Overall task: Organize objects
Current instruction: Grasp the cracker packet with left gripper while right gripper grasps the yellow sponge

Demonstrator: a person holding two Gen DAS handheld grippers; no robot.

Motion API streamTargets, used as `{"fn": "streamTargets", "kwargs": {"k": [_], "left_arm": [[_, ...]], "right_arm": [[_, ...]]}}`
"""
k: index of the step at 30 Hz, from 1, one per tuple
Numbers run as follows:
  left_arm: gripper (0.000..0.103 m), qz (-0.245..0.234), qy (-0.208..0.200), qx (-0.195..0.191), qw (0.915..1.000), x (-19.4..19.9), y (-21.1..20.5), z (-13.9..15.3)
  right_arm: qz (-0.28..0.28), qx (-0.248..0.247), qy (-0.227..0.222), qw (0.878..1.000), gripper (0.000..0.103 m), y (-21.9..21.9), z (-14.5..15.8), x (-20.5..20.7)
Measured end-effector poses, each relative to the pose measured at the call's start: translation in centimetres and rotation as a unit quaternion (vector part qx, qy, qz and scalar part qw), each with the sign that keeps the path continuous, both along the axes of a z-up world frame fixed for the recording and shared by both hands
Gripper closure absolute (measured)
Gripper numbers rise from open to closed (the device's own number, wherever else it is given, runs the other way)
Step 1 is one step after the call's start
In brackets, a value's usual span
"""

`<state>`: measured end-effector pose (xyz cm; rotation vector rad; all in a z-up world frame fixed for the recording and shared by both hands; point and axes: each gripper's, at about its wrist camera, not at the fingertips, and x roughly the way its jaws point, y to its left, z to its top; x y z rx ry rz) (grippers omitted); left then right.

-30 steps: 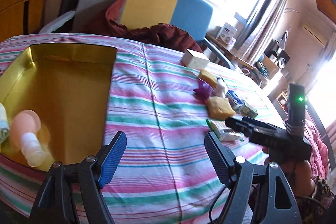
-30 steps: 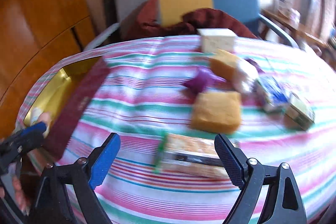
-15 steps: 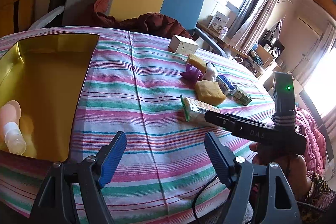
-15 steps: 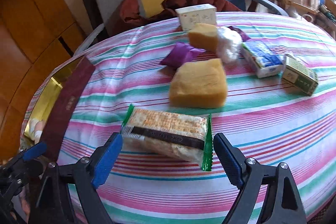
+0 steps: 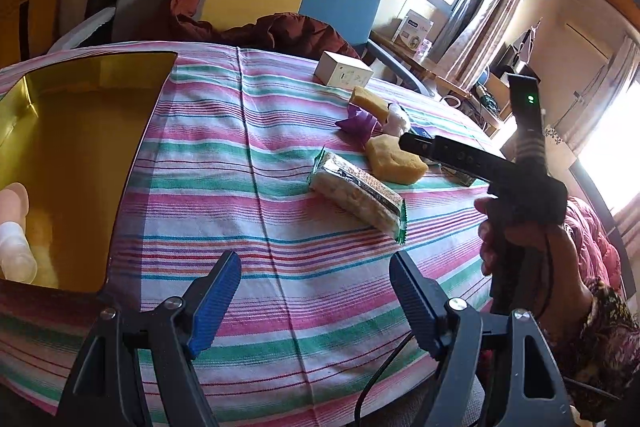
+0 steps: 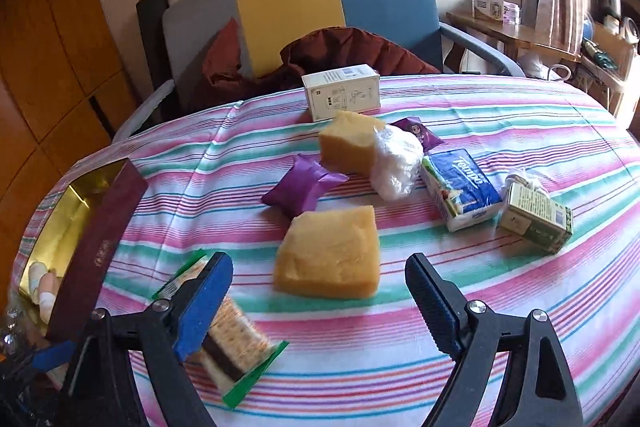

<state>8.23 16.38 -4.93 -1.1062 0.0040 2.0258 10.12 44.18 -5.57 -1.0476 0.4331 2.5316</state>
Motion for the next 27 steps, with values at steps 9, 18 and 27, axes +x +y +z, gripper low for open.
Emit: {"fn": "streamTargets", "kwargs": {"k": [9,18,27], "left_arm": [[0.025,-0.005,-0.002,-0.012,0.9999,0.5,0.4,-0.3],[0.025,-0.002,-0.013,-0.023,0.9997,0.1,1.0,-1.0],[0.025,0.002,-0.043,-0.023,0.9988,-1.2,2.5,-1.5]], "right_arm": [[0.031,0.027,-0.051,0.998,0.020,0.0,-2.9,-3.7],[0.090,0.021,-0.077,0.993,0.036,0.3,-3.1,-3.2],[0.182,0.014,-0.115,0.977,0.037,-1.7,-2.8,-1.9]]}}
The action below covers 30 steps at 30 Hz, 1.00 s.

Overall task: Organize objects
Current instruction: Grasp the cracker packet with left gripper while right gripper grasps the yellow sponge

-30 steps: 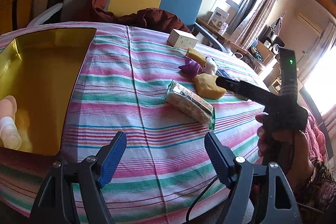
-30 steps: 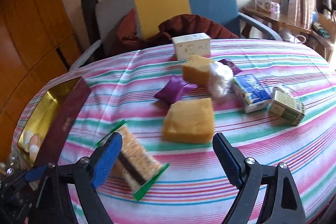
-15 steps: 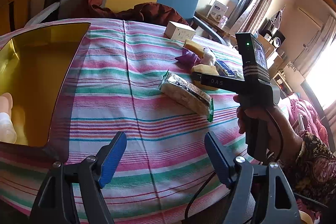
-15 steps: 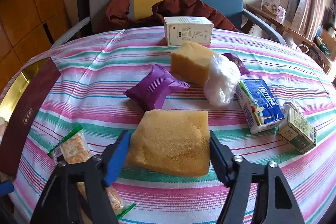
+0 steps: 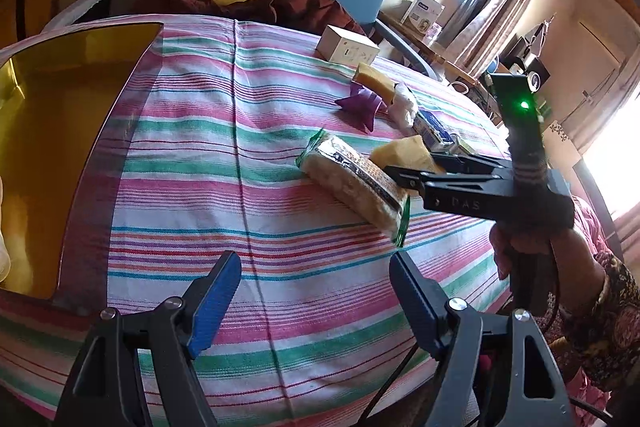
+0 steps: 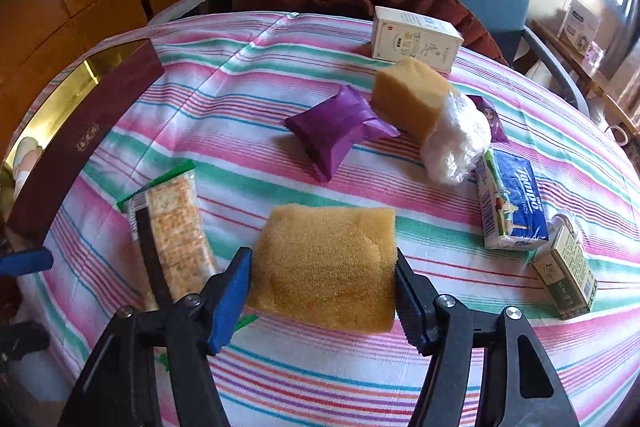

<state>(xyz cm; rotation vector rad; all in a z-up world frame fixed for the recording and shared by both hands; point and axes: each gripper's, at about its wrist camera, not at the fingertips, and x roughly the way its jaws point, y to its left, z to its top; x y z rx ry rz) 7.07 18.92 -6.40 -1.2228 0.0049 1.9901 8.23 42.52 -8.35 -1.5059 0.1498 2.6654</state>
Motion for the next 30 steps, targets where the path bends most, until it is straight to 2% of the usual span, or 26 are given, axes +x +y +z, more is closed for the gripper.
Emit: {"fn": "streamTargets", "kwargs": {"k": [4,7,10,14,21,27,29,30], "left_arm": [[0.025,-0.001,-0.004,-0.008,1.0000,-0.3,0.9,-0.2],[0.025,-0.009,0.002,-0.017,0.9998,-0.5,2.2,-0.2],[0.025,-0.020,0.014,-0.033,0.9991,-0.7,4.0,-0.2],[0.025,-0.039,0.023,-0.050,0.9977,-1.2,7.3,-0.8],[0.025,-0.057,0.050,-0.082,0.9937,-1.2,11.4,-2.2],[0.026,-0.058,0.104,-0.087,0.9891,-0.8,11.3,-2.6],[0.034,-0.051,0.119,-0.088,0.9877,-0.7,10.7,-2.8],[0.042,-0.047,0.129,-0.091,0.9863,-0.6,10.4,-2.8]], "right_arm": [[0.002,-0.091,0.017,0.996,0.037,0.2,0.2,1.0],[-0.034,-0.116,0.029,0.992,0.037,1.8,0.7,1.2],[-0.073,-0.093,0.034,0.992,0.037,3.7,1.3,1.4],[-0.108,-0.097,0.031,0.989,0.037,5.5,1.4,1.7],[-0.093,-0.077,0.032,0.992,0.037,4.4,1.7,1.6],[-0.084,-0.068,0.034,0.994,0.037,3.8,1.8,1.6],[-0.083,-0.068,0.033,0.994,0.037,3.7,1.7,1.6],[-0.083,-0.069,0.032,0.994,0.037,3.6,1.6,1.6]]}}
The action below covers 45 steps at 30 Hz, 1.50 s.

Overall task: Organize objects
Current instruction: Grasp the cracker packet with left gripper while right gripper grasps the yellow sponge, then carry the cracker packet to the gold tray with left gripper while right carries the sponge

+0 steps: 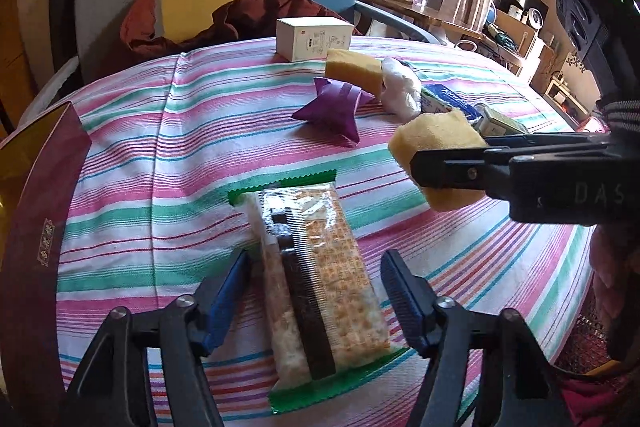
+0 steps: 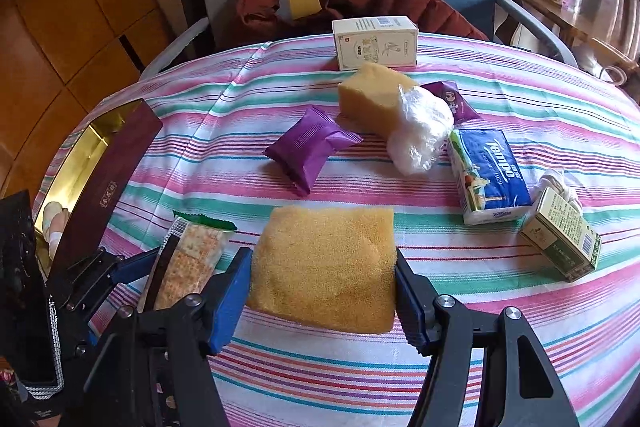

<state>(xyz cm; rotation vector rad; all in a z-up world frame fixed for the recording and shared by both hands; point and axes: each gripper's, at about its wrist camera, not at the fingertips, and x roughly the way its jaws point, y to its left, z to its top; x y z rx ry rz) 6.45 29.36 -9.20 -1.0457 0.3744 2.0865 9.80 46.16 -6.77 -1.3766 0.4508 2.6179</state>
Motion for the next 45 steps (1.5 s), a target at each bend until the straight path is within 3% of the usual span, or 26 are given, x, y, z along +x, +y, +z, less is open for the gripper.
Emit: {"fn": "streamTargets", "kwargs": {"k": [4,18,30,36,45], "left_arm": [[0.057,0.003,0.006,0.013,0.9999,-0.1,-1.1,-0.1],[0.058,0.028,-0.008,0.048,0.9984,0.3,-5.2,0.0],[0.058,0.030,0.029,0.081,0.9959,1.3,-8.2,3.7],[0.058,0.070,0.045,0.105,0.9910,-0.1,-11.4,6.2],[0.058,0.146,0.037,0.113,0.9821,-3.7,-16.9,6.4]], "right_arm": [[0.001,-0.004,-0.003,1.000,0.037,-0.1,-0.3,-0.1],[0.019,-0.032,-0.015,0.999,0.037,-1.0,-1.6,-0.5],[0.026,-0.020,-0.017,0.999,0.037,-1.4,-2.0,-0.6],[0.028,-0.014,-0.018,0.999,0.037,-1.7,-2.2,-0.6],[0.031,0.003,-0.016,0.999,0.037,-2.2,-2.4,-0.6]]}}
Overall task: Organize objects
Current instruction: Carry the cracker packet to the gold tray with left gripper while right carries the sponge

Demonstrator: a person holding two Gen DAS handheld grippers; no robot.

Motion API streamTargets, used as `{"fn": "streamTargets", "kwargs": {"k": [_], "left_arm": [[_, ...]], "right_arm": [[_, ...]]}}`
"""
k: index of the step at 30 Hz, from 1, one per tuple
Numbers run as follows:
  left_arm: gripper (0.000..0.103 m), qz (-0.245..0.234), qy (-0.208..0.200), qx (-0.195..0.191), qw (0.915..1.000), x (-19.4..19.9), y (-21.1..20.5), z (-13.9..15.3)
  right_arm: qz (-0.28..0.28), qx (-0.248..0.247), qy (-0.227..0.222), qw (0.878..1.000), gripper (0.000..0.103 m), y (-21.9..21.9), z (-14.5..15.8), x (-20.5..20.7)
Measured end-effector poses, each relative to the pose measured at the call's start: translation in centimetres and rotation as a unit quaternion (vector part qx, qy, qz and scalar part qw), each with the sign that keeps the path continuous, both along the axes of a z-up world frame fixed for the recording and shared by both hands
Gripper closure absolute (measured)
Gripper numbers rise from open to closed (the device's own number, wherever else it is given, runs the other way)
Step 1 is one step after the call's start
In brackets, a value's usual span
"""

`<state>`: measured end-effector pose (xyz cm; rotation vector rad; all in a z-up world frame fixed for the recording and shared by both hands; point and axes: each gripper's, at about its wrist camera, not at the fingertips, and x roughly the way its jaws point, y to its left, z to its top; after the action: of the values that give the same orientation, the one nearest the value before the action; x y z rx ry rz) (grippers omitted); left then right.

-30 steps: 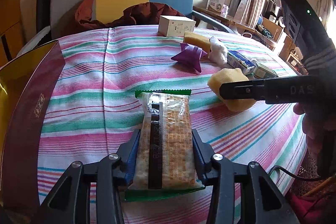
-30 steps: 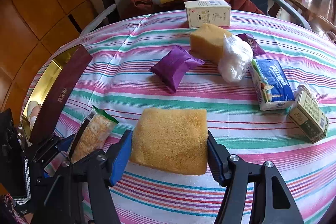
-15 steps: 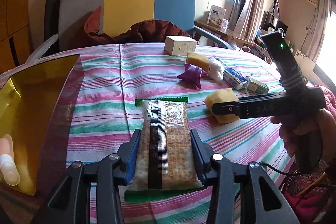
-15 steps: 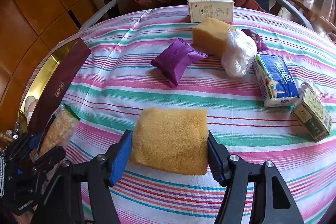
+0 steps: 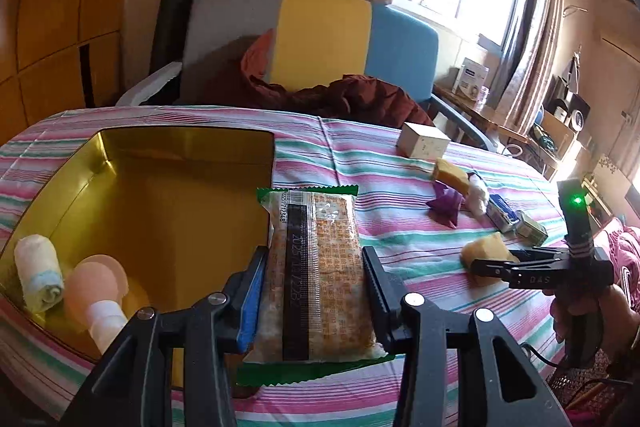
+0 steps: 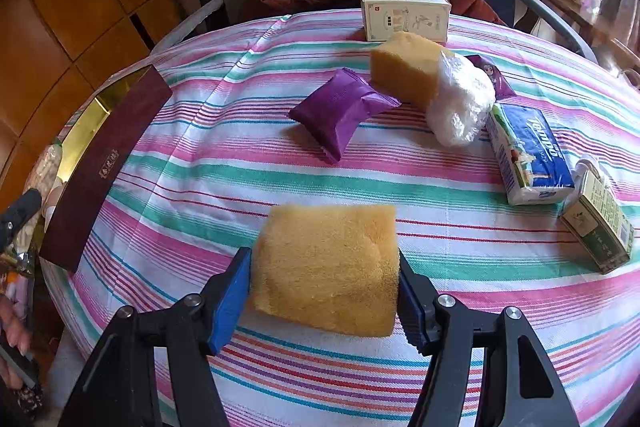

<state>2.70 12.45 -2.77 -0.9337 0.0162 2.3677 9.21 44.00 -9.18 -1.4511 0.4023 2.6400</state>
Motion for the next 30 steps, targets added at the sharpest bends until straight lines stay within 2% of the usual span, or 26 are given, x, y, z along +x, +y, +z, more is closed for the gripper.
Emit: {"fn": "streamTargets", "kwargs": {"k": [9,14,18,23,30], "left_arm": [[0.058,0.074,-0.034,-0.012,0.9966,-4.0,-4.8,-1.8],[0.058,0.084,-0.062,-0.026,0.9942,-5.4,-6.2,-3.5],[0.058,0.079,-0.083,-0.031,0.9929,-6.1,-6.7,-4.4],[0.055,0.088,-0.107,-0.013,0.9903,-6.4,-7.3,-4.6],[0.055,0.122,-0.095,0.020,0.9877,-6.4,-9.1,-2.6]], "right_arm": [[-0.002,0.001,0.006,1.000,0.037,-0.1,-0.1,0.1],[-0.020,0.000,0.007,1.000,0.037,-0.1,0.1,0.1],[-0.035,-0.033,0.055,0.997,0.038,-0.8,1.7,0.8],[0.012,-0.016,0.111,0.994,0.038,-5.7,4.9,0.6],[0.087,-0.040,0.117,0.989,0.038,-12.8,5.8,-1.2]]}}
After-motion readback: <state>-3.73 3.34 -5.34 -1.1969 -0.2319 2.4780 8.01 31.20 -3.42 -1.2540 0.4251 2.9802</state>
